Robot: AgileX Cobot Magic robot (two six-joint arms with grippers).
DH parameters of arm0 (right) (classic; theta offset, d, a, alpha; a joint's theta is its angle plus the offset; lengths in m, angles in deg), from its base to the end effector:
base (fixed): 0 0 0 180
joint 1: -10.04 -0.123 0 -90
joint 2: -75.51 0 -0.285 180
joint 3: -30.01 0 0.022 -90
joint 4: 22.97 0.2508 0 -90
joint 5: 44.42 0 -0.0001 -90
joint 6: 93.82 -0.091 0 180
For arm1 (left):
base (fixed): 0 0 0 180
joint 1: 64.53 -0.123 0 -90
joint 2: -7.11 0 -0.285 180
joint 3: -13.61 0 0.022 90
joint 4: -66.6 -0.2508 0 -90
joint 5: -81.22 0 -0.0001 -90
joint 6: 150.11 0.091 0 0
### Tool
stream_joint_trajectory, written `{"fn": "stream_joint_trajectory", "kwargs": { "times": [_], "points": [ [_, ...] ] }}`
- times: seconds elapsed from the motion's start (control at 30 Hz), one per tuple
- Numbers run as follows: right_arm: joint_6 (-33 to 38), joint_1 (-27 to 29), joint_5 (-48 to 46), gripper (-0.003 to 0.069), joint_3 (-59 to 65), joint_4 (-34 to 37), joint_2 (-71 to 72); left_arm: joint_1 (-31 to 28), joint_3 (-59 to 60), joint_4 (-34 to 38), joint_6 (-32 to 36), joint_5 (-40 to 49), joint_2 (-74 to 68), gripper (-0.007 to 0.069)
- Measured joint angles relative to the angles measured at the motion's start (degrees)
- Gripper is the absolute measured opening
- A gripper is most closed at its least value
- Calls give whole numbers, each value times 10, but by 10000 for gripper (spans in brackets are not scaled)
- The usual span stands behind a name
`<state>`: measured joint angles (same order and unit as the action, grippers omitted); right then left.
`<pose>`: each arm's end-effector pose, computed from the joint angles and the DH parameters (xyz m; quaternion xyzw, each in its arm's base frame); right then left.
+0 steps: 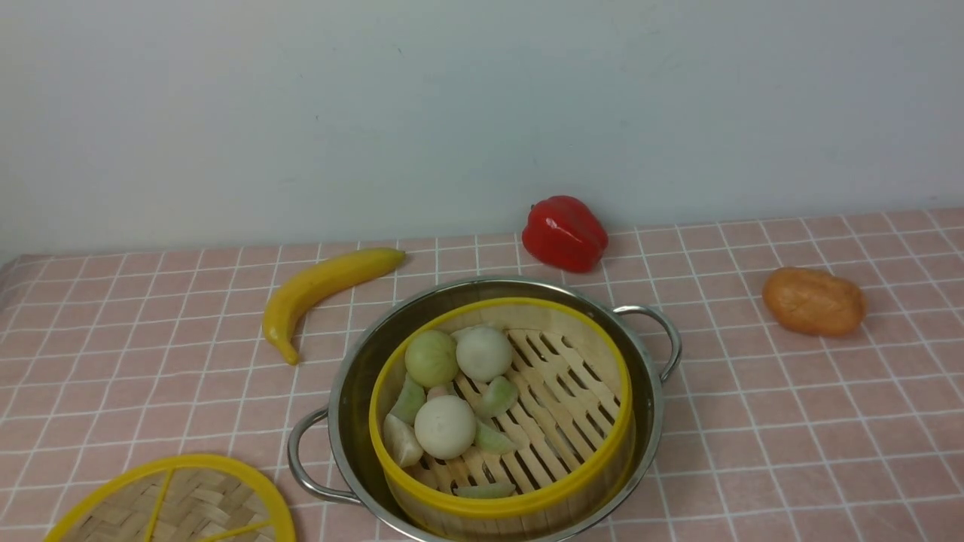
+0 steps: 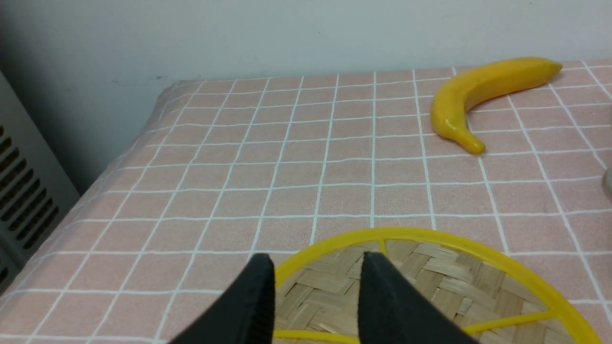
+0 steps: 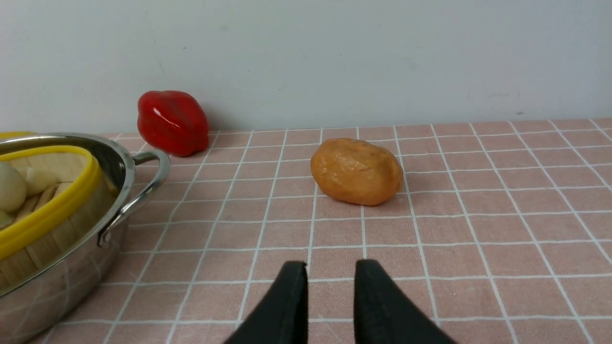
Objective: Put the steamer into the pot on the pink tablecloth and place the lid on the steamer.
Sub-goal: 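Grasp the bamboo steamer lid lying on the table by its centre knob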
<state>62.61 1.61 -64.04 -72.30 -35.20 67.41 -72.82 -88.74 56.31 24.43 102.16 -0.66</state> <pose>0.0544 0.0015 0.1799 0.0466 0.7918 0.0803 0.6037 0.0517 0.0134 0.1783 -0.0479 0.7973 0.0906 0.5948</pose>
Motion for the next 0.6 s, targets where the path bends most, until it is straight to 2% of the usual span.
{"fn": "stream_joint_trajectory", "kwargs": {
  "times": [0.13,0.27,0.4,0.5,0.6],
  "points": [
    [0,0,0,174,0,0,0,0,0,85,-41,-45,0,243],
    [0,0,0,186,0,0,0,0,0,211,-82,-113,0,243],
    [0,0,0,197,0,0,0,0,-2,269,-86,-140,0,243],
    [0,0,0,204,0,0,0,0,-28,273,-74,-109,-4,243],
    [0,0,0,216,0,0,0,0,-136,267,-49,-1,-72,243]
  ]
}}
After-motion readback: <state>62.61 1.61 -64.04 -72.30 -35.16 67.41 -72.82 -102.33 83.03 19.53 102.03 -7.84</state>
